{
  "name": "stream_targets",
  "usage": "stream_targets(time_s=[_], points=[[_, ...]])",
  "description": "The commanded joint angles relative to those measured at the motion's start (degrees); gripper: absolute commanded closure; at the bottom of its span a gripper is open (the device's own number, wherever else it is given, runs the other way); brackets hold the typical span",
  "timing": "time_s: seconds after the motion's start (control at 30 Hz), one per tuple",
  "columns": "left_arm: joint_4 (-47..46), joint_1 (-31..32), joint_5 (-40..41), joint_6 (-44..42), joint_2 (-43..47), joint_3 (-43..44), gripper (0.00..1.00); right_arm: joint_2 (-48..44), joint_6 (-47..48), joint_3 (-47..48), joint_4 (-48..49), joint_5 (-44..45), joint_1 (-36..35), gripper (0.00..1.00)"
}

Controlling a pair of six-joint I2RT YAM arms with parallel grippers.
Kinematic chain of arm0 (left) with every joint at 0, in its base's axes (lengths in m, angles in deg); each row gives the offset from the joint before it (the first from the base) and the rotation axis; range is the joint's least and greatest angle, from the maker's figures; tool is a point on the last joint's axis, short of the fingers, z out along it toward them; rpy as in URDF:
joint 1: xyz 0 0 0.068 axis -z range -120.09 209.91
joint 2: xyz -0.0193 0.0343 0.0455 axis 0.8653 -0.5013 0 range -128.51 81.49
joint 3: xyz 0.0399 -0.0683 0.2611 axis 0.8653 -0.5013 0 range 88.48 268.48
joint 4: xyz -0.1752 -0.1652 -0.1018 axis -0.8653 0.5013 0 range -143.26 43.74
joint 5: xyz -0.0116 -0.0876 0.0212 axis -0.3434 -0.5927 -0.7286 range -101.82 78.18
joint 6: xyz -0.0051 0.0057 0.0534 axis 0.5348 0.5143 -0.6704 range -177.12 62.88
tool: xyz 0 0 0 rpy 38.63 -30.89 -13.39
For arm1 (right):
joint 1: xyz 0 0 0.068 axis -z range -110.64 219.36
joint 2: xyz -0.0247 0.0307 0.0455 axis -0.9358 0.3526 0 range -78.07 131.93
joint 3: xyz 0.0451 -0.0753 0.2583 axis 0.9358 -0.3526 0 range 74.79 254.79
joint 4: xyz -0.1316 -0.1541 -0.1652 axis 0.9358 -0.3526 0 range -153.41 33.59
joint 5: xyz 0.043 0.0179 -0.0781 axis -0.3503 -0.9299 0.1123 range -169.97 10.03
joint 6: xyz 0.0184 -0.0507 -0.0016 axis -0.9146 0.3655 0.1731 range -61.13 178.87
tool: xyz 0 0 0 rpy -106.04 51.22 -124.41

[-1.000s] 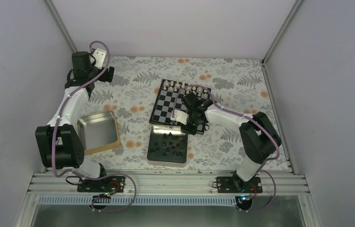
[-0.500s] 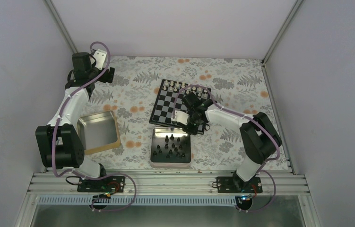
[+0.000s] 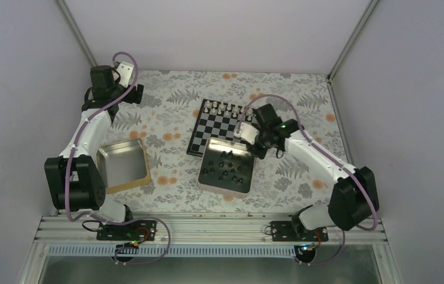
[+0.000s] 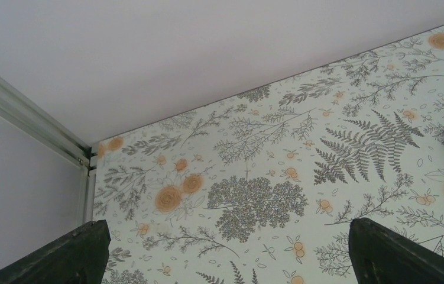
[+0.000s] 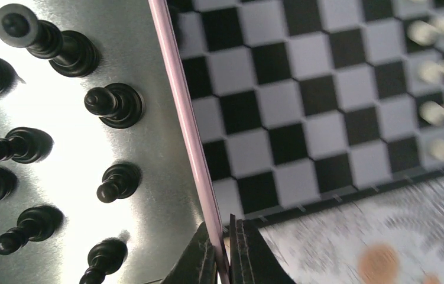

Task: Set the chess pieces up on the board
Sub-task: Place the storage box at the center of the board.

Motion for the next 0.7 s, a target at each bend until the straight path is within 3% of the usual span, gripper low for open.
stream_targets(time_s=[0.0, 0.23, 0.67], points=[[-0.55, 0.04, -0.70, 1.22, 0.70, 1.17, 0.00, -4.77, 1.09, -0.17, -1.44, 1.88, 6.84, 0.96], [-0.66, 0.02, -0.60, 1.24, 0.73, 1.57, 0.00, -9.56, 6.98, -2.18, -1.80, 0.99, 21.29, 0.96], [-1.22, -0.01, -0.52, 0.63, 0.35, 1.59, 0.00, -3.54, 16.81, -0.28, -0.74, -6.17, 43.71, 0.96]])
